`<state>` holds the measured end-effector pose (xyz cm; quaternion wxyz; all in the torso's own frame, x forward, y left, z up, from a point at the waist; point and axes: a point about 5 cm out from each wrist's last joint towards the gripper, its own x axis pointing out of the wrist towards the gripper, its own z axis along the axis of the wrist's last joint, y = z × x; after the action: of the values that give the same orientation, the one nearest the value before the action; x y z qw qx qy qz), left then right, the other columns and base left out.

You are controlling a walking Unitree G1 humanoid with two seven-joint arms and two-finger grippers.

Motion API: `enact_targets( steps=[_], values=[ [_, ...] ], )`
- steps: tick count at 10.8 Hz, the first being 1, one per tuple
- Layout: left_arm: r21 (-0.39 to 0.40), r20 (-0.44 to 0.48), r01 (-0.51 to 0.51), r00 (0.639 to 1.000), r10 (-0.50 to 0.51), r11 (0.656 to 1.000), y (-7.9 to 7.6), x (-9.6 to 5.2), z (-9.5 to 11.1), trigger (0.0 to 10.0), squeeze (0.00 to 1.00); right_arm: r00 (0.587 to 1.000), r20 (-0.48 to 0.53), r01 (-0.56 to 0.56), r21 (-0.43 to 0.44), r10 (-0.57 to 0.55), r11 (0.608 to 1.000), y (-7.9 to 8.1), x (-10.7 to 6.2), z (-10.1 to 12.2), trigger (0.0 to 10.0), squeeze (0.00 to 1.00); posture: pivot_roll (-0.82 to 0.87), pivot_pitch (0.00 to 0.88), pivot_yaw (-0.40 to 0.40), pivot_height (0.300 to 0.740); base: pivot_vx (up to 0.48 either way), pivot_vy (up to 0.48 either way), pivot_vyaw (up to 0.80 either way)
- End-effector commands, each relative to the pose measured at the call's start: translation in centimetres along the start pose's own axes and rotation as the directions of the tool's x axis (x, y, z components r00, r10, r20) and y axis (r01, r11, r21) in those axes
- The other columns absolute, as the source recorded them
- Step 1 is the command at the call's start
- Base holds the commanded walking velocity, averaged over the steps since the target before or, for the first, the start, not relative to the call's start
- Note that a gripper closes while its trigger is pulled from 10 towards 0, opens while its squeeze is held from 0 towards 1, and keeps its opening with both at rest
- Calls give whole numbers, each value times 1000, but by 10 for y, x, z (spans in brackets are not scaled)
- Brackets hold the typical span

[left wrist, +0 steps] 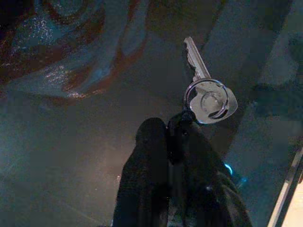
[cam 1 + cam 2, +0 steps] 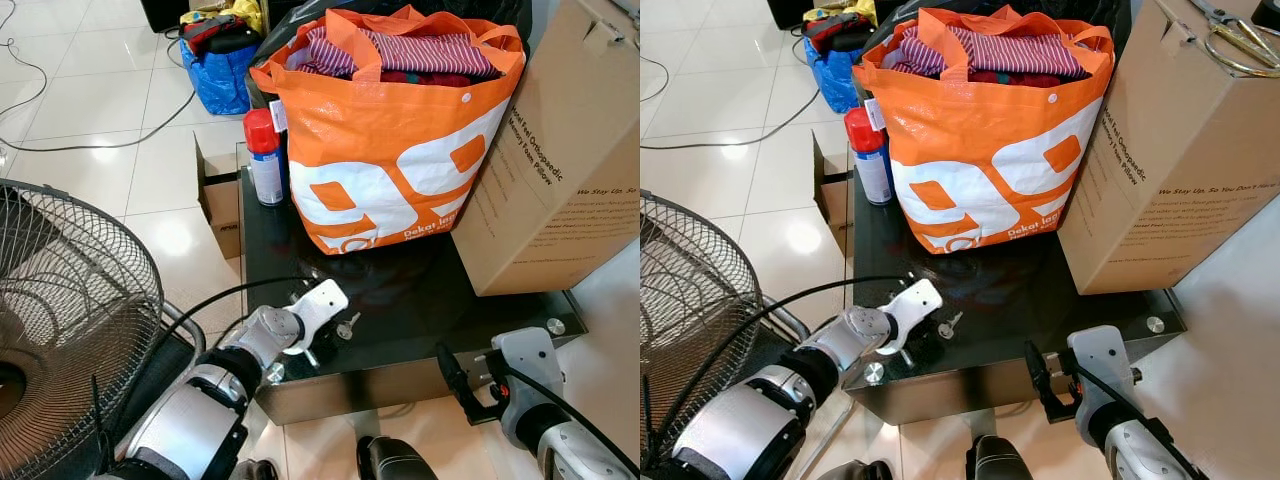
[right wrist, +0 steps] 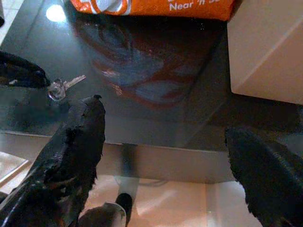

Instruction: Hang keys on a hook

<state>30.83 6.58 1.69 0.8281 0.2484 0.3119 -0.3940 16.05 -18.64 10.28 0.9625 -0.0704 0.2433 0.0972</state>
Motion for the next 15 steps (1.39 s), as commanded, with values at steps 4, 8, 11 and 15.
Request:
enact_targets(
  steps=[4, 8, 11, 15],
  values=[
    [-9, -34, 15, 999, -16, 1000, -5, 1, -9, 0, 0, 919, 99, -385, 9, 382, 923, 15, -11, 14, 10000, 0, -357, 99, 63, 740, 0, 0, 0],
    [-11, 54, -6, 999, 6, 1000, 15, -10, -6, 0, 0, 958, 176, -234, 22, 227, 972, -5, 16, 14, 10000, 0, -280, 0, 115, 740, 0, 0, 0],
    [-60, 291, -39, 955, 55, 997, 40, -33, 10, 0, 0, 962, 271, -29, 157, -15, 987, -24, 28, 18, 10000, 0, -237, 0, 121, 740, 0, 0, 0],
    [-171, 736, 220, 676, -23, 960, 45, -84, 54, 0, 0, 944, 293, 92, 218, -155, 972, -27, 37, 16, 10000, 0, -200, 0, 89, 740, 0, 0, 0]
  ],
)
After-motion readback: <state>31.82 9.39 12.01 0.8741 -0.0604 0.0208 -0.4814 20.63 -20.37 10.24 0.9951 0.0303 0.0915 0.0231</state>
